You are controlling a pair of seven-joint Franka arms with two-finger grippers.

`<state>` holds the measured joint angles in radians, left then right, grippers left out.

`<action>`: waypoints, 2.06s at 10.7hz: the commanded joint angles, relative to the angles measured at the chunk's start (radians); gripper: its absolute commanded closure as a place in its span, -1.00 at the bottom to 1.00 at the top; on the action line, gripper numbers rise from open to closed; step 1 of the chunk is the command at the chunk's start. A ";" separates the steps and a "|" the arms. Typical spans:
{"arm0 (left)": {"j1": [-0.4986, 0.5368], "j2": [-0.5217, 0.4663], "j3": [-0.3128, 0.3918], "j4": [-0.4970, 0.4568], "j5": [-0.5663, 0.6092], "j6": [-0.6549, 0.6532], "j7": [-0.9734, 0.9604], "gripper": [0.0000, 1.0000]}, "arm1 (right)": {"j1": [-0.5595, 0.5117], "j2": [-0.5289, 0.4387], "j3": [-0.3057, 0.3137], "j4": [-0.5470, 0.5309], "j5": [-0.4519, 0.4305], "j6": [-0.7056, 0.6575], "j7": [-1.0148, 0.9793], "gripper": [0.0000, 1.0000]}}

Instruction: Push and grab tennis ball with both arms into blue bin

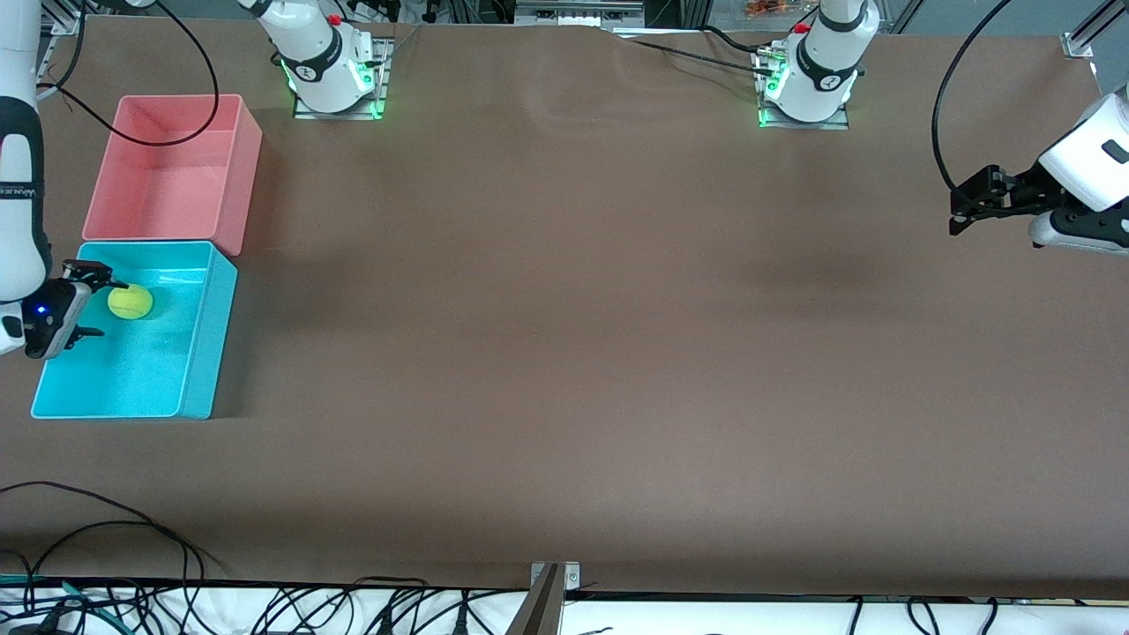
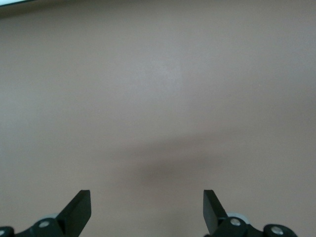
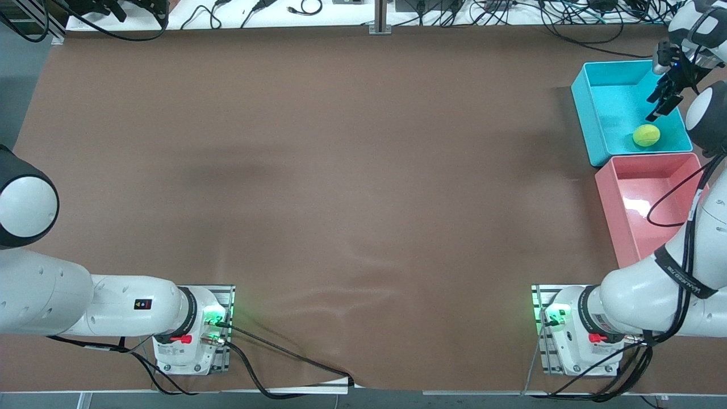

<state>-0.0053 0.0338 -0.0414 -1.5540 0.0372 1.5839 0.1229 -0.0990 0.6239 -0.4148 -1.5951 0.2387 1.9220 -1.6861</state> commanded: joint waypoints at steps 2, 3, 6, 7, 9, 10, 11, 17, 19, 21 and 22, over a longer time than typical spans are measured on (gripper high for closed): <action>0.001 0.003 0.000 0.031 -0.022 -0.025 0.000 -1.00 | 0.033 -0.012 0.007 0.111 0.002 -0.107 0.141 -1.00; 0.001 0.003 0.000 0.031 -0.022 -0.025 -0.002 -1.00 | 0.045 -0.012 0.005 0.139 0.005 -0.132 0.185 -1.00; 0.002 0.001 0.003 0.031 -0.023 -0.028 -0.006 -1.00 | 0.061 -0.013 0.007 0.191 0.010 -0.179 0.333 -1.00; 0.001 0.001 0.003 0.031 -0.023 -0.042 -0.006 -1.00 | 0.073 -0.018 0.005 0.208 0.010 -0.193 0.377 -1.00; 0.001 0.001 0.003 0.031 -0.023 -0.044 -0.006 -1.00 | 0.082 -0.033 0.007 0.248 0.010 -0.199 0.503 -1.00; 0.001 0.001 0.001 0.031 -0.023 -0.044 -0.006 -1.00 | 0.087 -0.046 0.007 0.270 0.010 -0.198 0.602 -1.00; -0.001 0.001 0.000 0.031 -0.023 -0.044 -0.006 -1.00 | 0.091 -0.046 0.008 0.302 0.010 -0.198 0.678 -1.00; -0.001 0.001 0.001 0.031 -0.023 -0.045 -0.005 -1.00 | 0.127 -0.049 -0.002 0.353 0.011 -0.241 0.930 -1.00; -0.001 0.001 0.001 0.031 -0.023 -0.047 -0.005 -1.00 | 0.127 -0.046 -0.004 0.359 0.002 -0.226 0.977 -1.00; -0.001 0.001 0.001 0.031 -0.023 -0.050 -0.003 -1.00 | 0.128 -0.050 -0.002 0.360 0.007 -0.221 1.021 -1.00; -0.001 0.001 0.003 0.031 -0.022 -0.048 -0.002 -1.00 | 0.130 -0.055 -0.001 0.360 0.007 -0.221 1.089 -1.00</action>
<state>-0.0051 0.0337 -0.0427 -1.5461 0.0337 1.5580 0.1229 0.0279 0.5771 -0.4131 -1.2536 0.2387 1.7106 -0.7017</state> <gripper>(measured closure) 0.000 0.000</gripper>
